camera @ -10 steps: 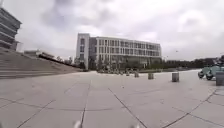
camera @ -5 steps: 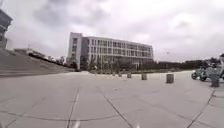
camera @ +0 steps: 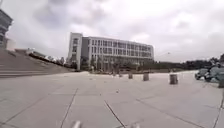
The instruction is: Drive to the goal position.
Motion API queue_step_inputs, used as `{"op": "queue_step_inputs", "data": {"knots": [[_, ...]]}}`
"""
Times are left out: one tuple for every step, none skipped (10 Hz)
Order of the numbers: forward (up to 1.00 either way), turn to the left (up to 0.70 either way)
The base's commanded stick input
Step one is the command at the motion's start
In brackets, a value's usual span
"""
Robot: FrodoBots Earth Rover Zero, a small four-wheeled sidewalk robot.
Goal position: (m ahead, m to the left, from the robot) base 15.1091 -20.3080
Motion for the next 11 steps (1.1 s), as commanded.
{"op": "queue_step_inputs", "data": {"knots": [[0.70,-0.25],[0.70,-0.26],[0.70,-0.26],[0.70,-0.26],[0.70,-0.26],[0.70,-0.26],[0.70,-0.19],[0.70,-0.03],[0.70,0.00],[0.70,0.00],[0.70,0.00]]}}
